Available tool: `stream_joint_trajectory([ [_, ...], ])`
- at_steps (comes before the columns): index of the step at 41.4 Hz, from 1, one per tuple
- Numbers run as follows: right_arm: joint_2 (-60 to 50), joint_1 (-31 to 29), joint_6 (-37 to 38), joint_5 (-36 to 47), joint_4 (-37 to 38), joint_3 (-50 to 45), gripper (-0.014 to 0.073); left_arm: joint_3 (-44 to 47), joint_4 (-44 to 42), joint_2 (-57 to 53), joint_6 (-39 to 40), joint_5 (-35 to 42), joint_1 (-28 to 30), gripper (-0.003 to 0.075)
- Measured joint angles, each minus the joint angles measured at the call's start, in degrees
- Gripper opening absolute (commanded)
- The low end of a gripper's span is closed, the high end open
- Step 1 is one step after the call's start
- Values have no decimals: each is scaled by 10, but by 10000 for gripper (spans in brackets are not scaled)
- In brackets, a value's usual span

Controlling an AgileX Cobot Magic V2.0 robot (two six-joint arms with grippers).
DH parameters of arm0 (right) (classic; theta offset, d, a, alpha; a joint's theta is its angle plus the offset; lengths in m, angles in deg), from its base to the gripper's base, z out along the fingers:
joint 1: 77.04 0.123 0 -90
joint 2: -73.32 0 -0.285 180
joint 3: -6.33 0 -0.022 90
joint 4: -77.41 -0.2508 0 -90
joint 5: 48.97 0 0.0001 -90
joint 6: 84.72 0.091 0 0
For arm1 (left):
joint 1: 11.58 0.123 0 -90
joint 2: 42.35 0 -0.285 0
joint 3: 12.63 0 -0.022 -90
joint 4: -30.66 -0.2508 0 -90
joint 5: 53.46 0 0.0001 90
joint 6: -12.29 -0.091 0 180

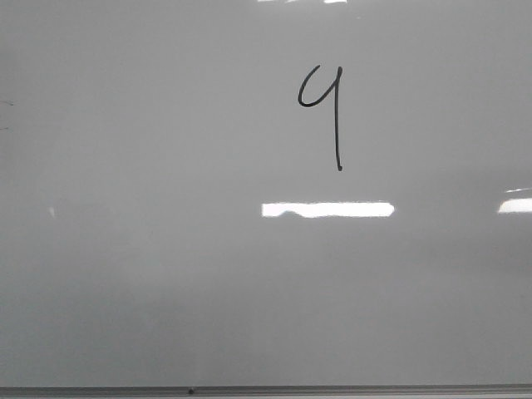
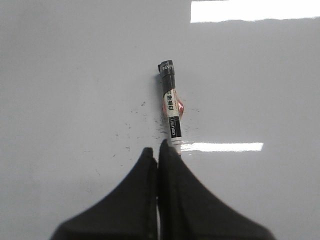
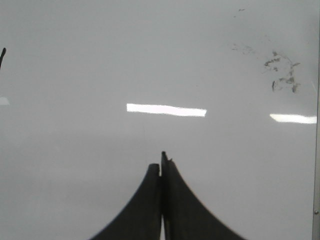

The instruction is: Write number 9 on whiteboard

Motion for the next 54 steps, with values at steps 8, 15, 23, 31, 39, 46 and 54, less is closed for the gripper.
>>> stream_joint_trajectory([
  [8,-1,0,0,95,0,-59,-69,0,0,0,0,0,0,-19],
  [15,-1,0,0,123,-15,-63,-69,0,0,0,0,1,0,-19],
  [23,-1,0,1,125,-39,-63,-69,0,0,0,0,1,0,-19],
  [31,-1,1,1,125,-42,-63,-69,0,0,0,0,1,0,-19],
  [39,-1,15,1,125,-44,-63,-69,0,0,0,0,1,0,-19],
  [46,-1,24,1,125,-44,-63,-69,0,0,0,0,2,0,-19],
  [54,-1,24,1,126,-44,-64,-69,0,0,0,0,2,0,-19],
])
